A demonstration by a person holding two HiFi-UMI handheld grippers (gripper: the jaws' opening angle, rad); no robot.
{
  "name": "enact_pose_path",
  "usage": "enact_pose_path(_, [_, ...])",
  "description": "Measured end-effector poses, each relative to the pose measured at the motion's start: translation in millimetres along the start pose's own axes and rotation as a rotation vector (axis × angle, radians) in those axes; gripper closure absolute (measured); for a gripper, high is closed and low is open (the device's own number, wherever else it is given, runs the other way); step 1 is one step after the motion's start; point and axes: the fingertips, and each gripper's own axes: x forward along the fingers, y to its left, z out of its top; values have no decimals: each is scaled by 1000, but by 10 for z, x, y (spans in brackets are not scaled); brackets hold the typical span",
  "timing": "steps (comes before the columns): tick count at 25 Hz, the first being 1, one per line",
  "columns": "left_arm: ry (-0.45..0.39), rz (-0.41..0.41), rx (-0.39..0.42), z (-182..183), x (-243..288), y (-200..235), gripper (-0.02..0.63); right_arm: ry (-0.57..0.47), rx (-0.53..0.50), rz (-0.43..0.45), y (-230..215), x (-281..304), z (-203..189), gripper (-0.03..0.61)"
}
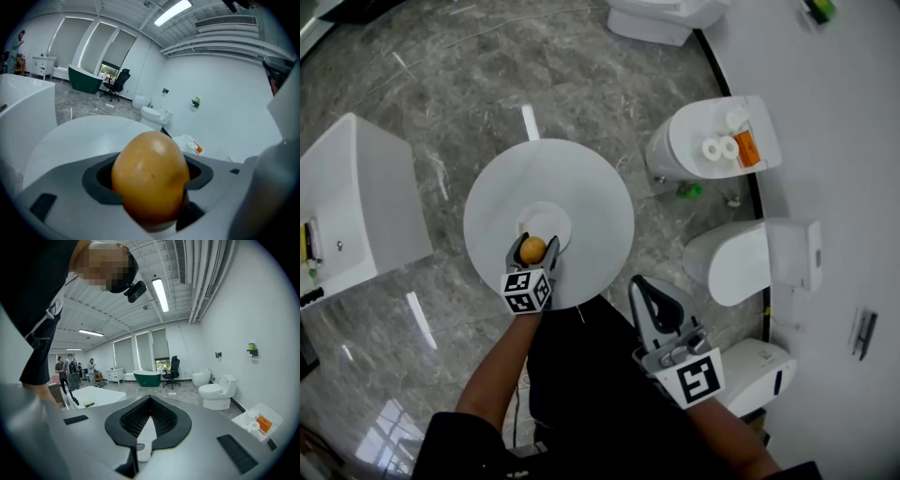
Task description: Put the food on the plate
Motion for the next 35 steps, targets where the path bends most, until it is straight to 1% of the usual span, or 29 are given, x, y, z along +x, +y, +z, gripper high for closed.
enact_pose_path(5, [53,-29,37,-110,168,13,287,38,6,7,92,7,-146,574])
enact_pose_path(8, [93,-43,40,-189,259,55,282,61,8,22,161,38,-196,574])
enact_pose_path(10, [99,-46,45,-193,282,71,282,62,3,24,175,42,-187,574])
enact_pose_path(16, [80,-53,45,-155,233,67,282,67,-18,17,211,29,-174,574])
enact_pose_path(23, [53,-77,42,-83,124,-17,282,54,-19,3,193,-38,-141,574])
enact_pose_path(29, [24,-78,47,-35,-25,-65,282,35,-18,18,271,-113,-128,574])
enact_pose_path(35, [-19,-85,5,24,-313,-177,282,16,-10,23,306,-208,-63,574])
